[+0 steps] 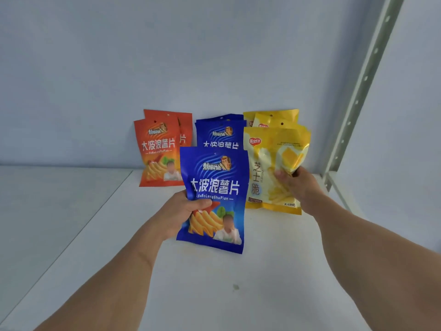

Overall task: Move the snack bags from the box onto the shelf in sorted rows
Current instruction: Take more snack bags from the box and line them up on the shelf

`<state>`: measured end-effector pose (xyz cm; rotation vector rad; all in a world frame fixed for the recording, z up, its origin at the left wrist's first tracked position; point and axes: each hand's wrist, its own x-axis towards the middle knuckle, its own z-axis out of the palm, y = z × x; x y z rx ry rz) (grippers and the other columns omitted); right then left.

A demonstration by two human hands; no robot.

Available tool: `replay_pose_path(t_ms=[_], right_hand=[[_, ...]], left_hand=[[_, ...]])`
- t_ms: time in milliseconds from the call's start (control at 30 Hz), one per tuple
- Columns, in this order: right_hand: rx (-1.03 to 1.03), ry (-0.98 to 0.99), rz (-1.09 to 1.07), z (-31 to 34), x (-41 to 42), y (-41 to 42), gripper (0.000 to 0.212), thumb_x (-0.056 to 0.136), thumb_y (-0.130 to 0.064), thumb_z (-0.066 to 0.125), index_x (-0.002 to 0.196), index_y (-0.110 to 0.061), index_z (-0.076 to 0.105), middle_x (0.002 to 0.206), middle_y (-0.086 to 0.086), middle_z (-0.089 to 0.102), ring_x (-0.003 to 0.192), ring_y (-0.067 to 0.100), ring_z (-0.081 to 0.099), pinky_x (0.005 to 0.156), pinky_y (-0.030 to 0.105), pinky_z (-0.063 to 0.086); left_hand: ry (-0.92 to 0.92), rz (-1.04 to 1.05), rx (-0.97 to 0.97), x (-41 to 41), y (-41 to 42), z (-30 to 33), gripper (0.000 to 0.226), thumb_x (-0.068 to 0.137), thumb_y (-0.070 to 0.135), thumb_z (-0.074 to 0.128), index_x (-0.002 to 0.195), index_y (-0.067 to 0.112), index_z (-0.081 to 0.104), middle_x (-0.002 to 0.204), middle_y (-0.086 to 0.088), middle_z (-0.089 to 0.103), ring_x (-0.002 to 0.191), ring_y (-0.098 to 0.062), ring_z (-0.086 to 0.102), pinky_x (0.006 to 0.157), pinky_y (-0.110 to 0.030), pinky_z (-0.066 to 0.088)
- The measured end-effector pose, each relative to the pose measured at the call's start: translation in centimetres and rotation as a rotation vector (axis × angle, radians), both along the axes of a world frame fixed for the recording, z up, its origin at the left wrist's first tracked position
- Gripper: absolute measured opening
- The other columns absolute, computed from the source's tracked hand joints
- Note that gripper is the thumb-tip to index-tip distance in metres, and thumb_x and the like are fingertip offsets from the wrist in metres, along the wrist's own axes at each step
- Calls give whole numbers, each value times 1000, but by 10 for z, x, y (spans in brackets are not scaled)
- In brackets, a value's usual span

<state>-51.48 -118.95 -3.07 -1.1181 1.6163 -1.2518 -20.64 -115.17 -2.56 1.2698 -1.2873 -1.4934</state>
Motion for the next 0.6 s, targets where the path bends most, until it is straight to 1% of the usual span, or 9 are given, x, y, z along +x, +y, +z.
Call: replay_pose_path(t_ms=[100, 200, 267, 333, 433, 500, 600], right_hand=[[6, 7, 17, -9, -7, -23, 56, 83, -46, 77, 131, -24, 59, 120, -3, 67, 112, 26, 62, 101, 49, 51], [0, 8, -18, -13, -14, -39, 53, 85, -44, 76, 131, -25, 59, 119, -3, 67, 111, 26, 62, 100, 48, 51], [-1, 7, -44, -16, -17, -47, 51, 86, -42, 75, 130, -24, 59, 118, -3, 67, 110, 26, 62, 98, 46, 52], [-1, 16, -60, -18, -18, -54, 52, 85, -42, 76, 130, -25, 58, 116, -5, 66, 109, 25, 62, 97, 45, 53], [-7, 10, -79, -21, -18, -61, 55, 83, -41, 78, 130, -24, 55, 112, -9, 63, 105, 22, 60, 91, 40, 52], [-7, 11, -91, -24, -17, -65, 58, 82, -42, 79, 130, -24, 54, 112, -10, 61, 104, 21, 59, 90, 39, 52], [-4, 38, -110, -26, -17, -70, 59, 79, -44, 81, 127, -23, 52, 112, -8, 61, 102, 21, 59, 90, 41, 53]], left_hand=[[-12, -1, -1, -8, -21, -2, 26, 91, 9, 69, 117, 11, 66, 100, -3, 79, 92, -17, 76, 72, -28, 59], [-5, -19, -17, -15, -43, -2, 30, 91, 8, 68, 121, 9, 64, 104, -4, 78, 96, -19, 75, 75, -29, 60], [18, -26, -10, -19, -55, -4, 34, 90, 7, 69, 124, 8, 63, 107, -7, 77, 98, -20, 75, 73, -28, 60], [40, -23, -6, -21, -67, -8, 43, 86, 8, 72, 127, 7, 60, 111, -9, 76, 101, -22, 74, 74, -29, 61], [29, -25, -10, -24, -84, -14, 59, 76, 17, 77, 131, 8, 58, 116, -10, 74, 106, -24, 72, 80, -33, 60], [25, -12, -5, -25, -92, -17, 57, 77, 17, 78, 130, 8, 59, 118, -11, 73, 106, -24, 72, 82, -33, 59], [26, 10, 5, -26, -99, -22, 44, 84, 12, 75, 126, 9, 62, 114, -9, 75, 103, -22, 73, 81, -34, 60]])
